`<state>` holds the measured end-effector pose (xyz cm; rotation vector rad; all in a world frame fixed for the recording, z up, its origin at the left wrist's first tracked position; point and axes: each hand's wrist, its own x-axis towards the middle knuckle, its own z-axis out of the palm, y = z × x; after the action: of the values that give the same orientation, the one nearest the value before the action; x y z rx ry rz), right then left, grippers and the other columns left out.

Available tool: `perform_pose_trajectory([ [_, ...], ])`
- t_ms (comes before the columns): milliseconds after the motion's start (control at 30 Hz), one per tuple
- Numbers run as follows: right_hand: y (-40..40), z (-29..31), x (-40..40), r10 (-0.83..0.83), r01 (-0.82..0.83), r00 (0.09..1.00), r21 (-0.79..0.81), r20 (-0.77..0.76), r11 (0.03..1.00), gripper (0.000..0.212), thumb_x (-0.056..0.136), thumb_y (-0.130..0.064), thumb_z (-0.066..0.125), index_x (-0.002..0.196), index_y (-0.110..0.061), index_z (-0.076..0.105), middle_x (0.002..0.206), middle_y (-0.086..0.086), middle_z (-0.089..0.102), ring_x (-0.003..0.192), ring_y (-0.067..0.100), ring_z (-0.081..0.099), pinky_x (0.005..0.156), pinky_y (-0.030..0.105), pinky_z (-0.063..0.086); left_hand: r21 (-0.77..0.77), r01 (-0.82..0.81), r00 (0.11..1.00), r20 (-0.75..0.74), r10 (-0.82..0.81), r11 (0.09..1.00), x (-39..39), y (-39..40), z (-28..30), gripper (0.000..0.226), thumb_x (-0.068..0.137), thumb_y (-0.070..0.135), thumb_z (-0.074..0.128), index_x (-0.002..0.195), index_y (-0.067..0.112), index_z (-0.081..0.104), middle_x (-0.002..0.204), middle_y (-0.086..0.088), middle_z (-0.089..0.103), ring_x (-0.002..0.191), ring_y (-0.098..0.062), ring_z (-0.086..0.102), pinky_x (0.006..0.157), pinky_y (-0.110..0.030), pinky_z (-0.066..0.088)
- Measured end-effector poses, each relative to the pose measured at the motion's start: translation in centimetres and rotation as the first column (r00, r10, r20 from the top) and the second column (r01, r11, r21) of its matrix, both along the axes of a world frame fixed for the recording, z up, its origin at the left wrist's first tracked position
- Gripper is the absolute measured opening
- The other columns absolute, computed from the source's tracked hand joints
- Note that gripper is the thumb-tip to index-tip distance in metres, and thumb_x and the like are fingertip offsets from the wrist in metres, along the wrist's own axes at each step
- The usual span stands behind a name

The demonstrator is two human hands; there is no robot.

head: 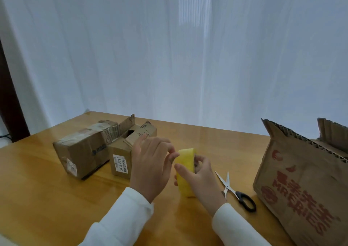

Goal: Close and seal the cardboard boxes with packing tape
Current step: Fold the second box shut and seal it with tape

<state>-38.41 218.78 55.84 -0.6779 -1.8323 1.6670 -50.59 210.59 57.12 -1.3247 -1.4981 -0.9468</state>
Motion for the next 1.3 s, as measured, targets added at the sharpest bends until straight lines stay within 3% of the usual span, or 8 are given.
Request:
perform_pose_trajectory([
  [200,-1.1,1.5,0.4,0.060,-0.059,0.997,0.011,-0.050,0.998,0.020,0.093,-0.030,0.058,0.112,-0.025,0.054,0.080,0.009,0.073,0.061,0.021,0.069,0.060,0.033,0.057,-0.052,-0.001,0.999,0.035,0.002,0.999,-0.2,0.0,1.6,0.014,0.090,0.036,0.052,0.095,0.023,0.047,0.093,0.004,0.059,0.089,-0.014,0.050,0.096,-0.039,0.037],
  [367,-0.7,2.3,0.6,-0.038,-0.025,0.977,-0.290,-0.210,0.957,0.013,0.097,-0.025,0.050,0.095,-0.013,0.054,0.074,0.014,0.072,0.053,0.022,0.065,0.053,0.031,0.056,0.097,-0.098,0.753,0.659,0.010,0.990,-2.0,-1.4,3.2,0.104,0.069,0.067,0.063,0.145,0.008,0.022,0.146,-0.008,0.029,0.136,-0.024,0.025,0.113,-0.042,0.023],
  [433,0.4,2.6,0.9,-0.108,0.032,0.969,-0.322,-0.220,0.946,0.019,0.100,-0.026,0.045,0.093,-0.011,0.054,0.072,0.016,0.071,0.050,0.021,0.064,0.051,0.032,0.055,-0.079,-0.253,0.676,0.698,0.235,0.964,-4.4,-2.2,4.0,0.120,0.061,0.063,0.073,0.148,0.009,0.011,0.154,-0.011,0.015,0.143,-0.028,0.012,0.116,-0.050,0.014],
  [500,1.5,2.9,1.3,-0.153,0.094,0.969,-0.284,-0.193,0.954,0.021,0.101,-0.027,0.043,0.092,-0.012,0.055,0.077,0.018,0.071,0.053,0.023,0.065,0.057,0.038,0.055,-0.456,-0.306,0.601,0.589,0.541,0.836,-6.9,-2.5,4.0,0.126,0.059,0.071,0.071,0.149,0.017,0.000,0.158,-0.009,-0.002,0.145,-0.029,-0.003,0.116,-0.056,0.006],
  [600,2.7,3.3,2.0,-0.188,0.132,0.963,-0.269,-0.195,0.954,0.020,0.101,-0.026,0.043,0.090,-0.014,0.056,0.079,0.020,0.071,0.053,0.025,0.065,0.062,0.040,0.054,-0.869,-0.268,0.566,0.208,0.798,0.417,-9.5,-2.1,3.9,0.112,0.067,0.077,0.058,0.149,0.024,0.001,0.157,-0.009,0.000,0.144,-0.034,0.000,0.112,-0.058,0.013],
  [767,4.0,3.9,2.9,-0.241,0.188,0.954,-0.268,-0.181,0.945,0.019,0.101,-0.024,0.044,0.090,-0.015,0.055,0.065,0.008,0.071,0.048,0.019,0.064,0.052,0.033,0.055,-0.854,-0.234,0.823,0.081,0.562,0.465,-9.7,-1.5,4.0,0.069,0.093,0.049,0.046,0.150,0.031,0.011,0.135,0.000,0.047,0.121,-0.023,0.043,0.096,-0.037,0.045],
  [1100,3.9,7.6,5.2,-0.221,0.170,0.950,-0.228,-0.219,0.959,0.021,0.100,-0.028,0.044,0.085,-0.023,0.057,0.066,0.006,0.070,0.051,0.019,0.062,0.050,0.028,0.054,-0.904,0.135,0.972,0.201,0.124,0.405,-6.4,-9.0,4.8,0.046,0.096,0.045,0.039,0.141,0.039,0.037,0.135,0.020,0.040,0.109,0.012,0.034,0.096,-0.006,0.026],
  [1300,0.9,12.5,5.7,0.118,-0.201,0.944,-0.249,-0.309,0.948,0.019,0.099,-0.030,0.042,0.086,-0.021,0.054,0.063,0.006,0.063,0.041,0.012,0.052,0.040,0.021,0.047,-0.882,0.188,0.979,0.206,-0.005,0.432,-4.1,-11.5,3.7,0.055,0.091,0.054,0.026,0.142,0.038,0.039,0.148,0.021,0.030,0.135,-0.002,0.026,0.111,-0.019,0.022],
])
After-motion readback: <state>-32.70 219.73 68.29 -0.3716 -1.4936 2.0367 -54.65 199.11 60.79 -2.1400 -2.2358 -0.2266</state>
